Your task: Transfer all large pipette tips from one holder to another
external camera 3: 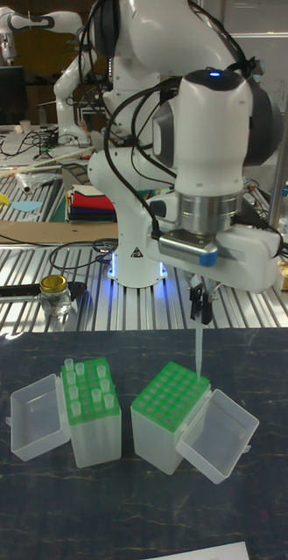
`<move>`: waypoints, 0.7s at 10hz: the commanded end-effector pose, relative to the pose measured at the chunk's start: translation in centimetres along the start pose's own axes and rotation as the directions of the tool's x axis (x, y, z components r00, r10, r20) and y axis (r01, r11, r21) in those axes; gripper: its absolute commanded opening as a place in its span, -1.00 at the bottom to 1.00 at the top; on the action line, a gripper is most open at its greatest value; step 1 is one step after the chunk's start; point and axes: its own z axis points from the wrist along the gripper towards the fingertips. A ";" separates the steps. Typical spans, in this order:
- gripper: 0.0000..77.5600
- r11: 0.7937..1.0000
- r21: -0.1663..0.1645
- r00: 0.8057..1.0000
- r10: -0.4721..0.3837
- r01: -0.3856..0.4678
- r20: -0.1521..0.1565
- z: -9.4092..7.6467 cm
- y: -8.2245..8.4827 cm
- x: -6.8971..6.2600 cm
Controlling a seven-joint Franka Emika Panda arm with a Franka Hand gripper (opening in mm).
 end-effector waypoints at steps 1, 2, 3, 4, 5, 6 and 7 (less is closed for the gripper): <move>-0.97 1.000 -0.006 1.000 -0.004 0.004 0.004 0.2 -0.1 -0.1; -0.97 1.000 -0.011 1.000 -0.013 0.013 0.009 0.7 -0.4 0.0; -0.97 1.000 -0.014 1.000 -0.014 0.014 0.014 1.1 -0.5 0.1; -0.97 1.000 -0.016 1.000 -0.008 0.008 0.015 1.4 -0.5 0.3; -0.97 1.000 -0.019 1.000 -0.005 0.005 0.020 1.8 -0.5 0.5; -0.97 1.000 -0.023 1.000 -0.001 0.002 0.024 2.2 -0.5 0.7; -0.97 1.000 -0.025 1.000 0.000 0.001 0.028 2.5 -0.4 0.8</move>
